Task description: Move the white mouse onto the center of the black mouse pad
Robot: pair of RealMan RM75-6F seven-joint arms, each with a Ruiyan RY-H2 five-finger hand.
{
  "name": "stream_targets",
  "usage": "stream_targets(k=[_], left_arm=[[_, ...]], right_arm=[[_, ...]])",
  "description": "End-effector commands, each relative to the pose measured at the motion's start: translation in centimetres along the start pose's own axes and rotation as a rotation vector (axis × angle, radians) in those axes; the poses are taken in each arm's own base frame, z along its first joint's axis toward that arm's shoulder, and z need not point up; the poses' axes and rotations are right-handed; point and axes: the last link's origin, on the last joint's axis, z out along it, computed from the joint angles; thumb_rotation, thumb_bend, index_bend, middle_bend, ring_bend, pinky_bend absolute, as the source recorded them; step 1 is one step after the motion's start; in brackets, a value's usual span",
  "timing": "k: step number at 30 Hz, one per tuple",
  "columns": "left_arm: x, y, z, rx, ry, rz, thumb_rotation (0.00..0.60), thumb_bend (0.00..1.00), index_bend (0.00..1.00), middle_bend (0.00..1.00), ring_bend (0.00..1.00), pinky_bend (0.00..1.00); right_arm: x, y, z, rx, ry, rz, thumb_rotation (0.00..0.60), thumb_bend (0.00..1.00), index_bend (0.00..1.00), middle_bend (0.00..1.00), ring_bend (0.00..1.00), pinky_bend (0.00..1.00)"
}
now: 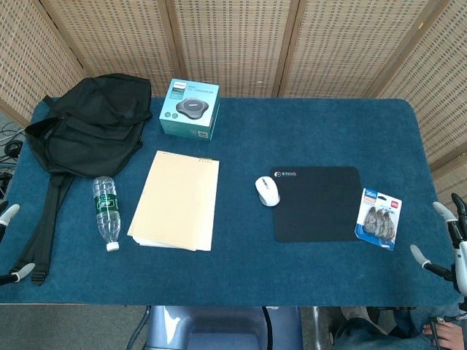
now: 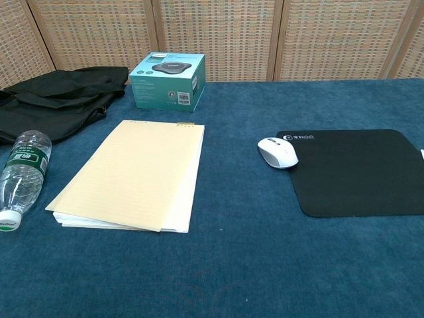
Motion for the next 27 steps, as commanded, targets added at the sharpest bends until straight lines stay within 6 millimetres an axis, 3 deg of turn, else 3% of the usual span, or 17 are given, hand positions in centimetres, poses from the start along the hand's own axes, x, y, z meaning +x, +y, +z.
stream_targets(k=[1,4,6,9,11,14,19,24,27], left_arm=[[0.0,0.0,0.0,0.0,0.001,0.001,0.6,0.01,0.0,0.0,0.0,0.0],[0.1,-0.1,0.0,-0.001,0.006,0.004,0.6,0.01,0.0,0.0,0.0,0.0],[0.2,-0.1,-0.1,-0.002,0.013,0.009,0.6,0.01,0.0,0.0,0.0,0.0],[0.1,0.0,0.1,-0.005,0.011,0.012,0.6,0.01,0.0,0.0,0.0,0.0],[-0.1,0.1,0.3,-0.007,0.006,0.018,0.6,0.01,0.0,0.0,0.0,0.0],[-0.3,0.1,0.8,0.001,-0.004,0.024,0.6,0.01,0.0,0.0,0.0,0.0],[-0.4,-0.3,1.4,0.032,-0.013,0.022,0.6,0.01,0.0,0.0,0.0,0.0],[-0.4,-0.6,1.8,0.052,-0.02,0.018,0.6,0.01,0.0,0.0,0.0,0.0],[-0.6,-1.0,2.3,0.073,-0.035,0.02,0.6,0.01,0.0,0.0,0.0,0.0]], right_arm=[[-0.1,0.0,-0.1,-0.002,-0.011,-0.008,0.6,0.26,0.14,0.0,0.0,0.0],[-0.4,-0.1,0.0,-0.005,-0.034,0.001,0.6,0.26,0.14,0.0,0.0,0.0],[-0.8,-0.5,0.6,0.01,-0.062,0.015,0.6,0.33,0.14,0.0,0.0,0.0],[-1.8,-2.1,2.7,0.058,-0.136,0.067,0.6,0.57,0.14,0.0,0.0,0.0],[-2.6,-3.5,5.2,0.1,-0.185,0.05,0.6,0.83,0.14,0.0,0.0,0.0],[-4.2,-6.0,8.7,0.135,-0.277,0.056,0.6,1.0,0.14,0.0,0.0,0.0],[-7.3,-9.7,13.8,0.15,-0.462,0.077,0.6,1.0,0.15,0.01,0.0,0.0],[-9.5,-11.6,16.3,0.154,-0.547,0.06,0.6,1.0,0.15,0.05,0.0,0.0],[-12.5,-13.7,19.1,0.153,-0.586,0.032,0.6,1.0,0.15,0.06,0.0,0.0]])
